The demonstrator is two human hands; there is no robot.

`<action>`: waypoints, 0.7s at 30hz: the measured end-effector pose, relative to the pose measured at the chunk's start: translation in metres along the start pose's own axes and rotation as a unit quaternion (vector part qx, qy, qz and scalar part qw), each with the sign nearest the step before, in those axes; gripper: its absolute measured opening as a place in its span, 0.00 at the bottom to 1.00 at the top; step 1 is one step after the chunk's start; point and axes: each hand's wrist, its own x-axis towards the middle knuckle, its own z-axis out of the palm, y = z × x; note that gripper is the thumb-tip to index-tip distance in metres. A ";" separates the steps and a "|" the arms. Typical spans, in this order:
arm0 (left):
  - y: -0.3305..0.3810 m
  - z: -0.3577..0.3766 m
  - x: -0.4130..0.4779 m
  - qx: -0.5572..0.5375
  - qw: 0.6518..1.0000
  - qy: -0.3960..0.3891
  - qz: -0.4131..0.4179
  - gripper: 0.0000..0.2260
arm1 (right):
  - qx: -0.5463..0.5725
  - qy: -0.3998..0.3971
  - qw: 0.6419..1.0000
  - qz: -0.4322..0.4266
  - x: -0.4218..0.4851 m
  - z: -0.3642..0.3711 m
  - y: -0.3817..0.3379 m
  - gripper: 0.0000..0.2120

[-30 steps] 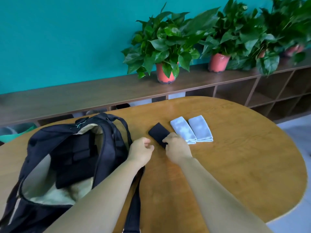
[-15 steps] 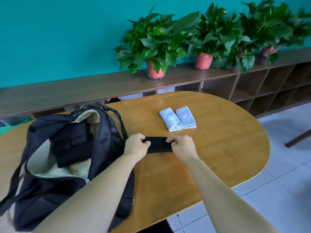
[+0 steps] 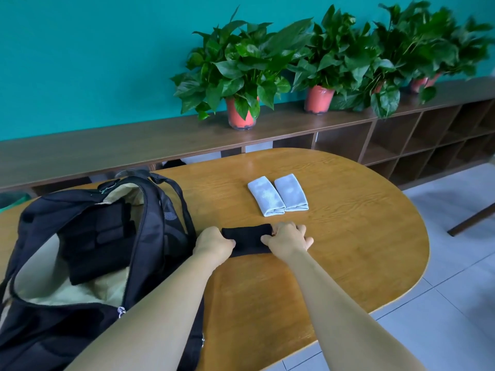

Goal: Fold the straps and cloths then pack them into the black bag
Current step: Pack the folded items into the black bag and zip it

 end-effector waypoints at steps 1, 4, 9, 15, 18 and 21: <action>0.001 -0.001 0.000 -0.009 1.000 -0.003 -0.001 0.09 | 0.014 -0.001 1.000 -0.003 0.000 0.000 0.000 0.07; 0.002 -0.005 -0.002 -0.051 0.999 -0.011 0.009 0.10 | 0.047 0.003 0.999 -0.015 -0.005 -0.002 0.001 0.07; 0.010 -0.023 -0.026 -0.143 0.989 -0.004 0.045 0.12 | 0.070 0.027 0.997 -0.017 -0.021 -0.022 -0.005 0.04; 0.016 -0.076 -0.069 -0.179 0.979 0.015 0.092 0.16 | 0.089 0.054 0.993 -0.063 -0.048 -0.062 -0.043 0.06; 0.000 -0.115 -0.086 -0.191 0.976 0.033 0.095 0.13 | 0.103 0.035 0.988 -0.108 -0.065 -0.066 -0.075 0.06; -0.029 -0.155 -0.102 -0.217 0.973 0.040 0.070 0.11 | 0.090 0.025 0.984 -0.152 -0.087 -0.056 -0.113 0.08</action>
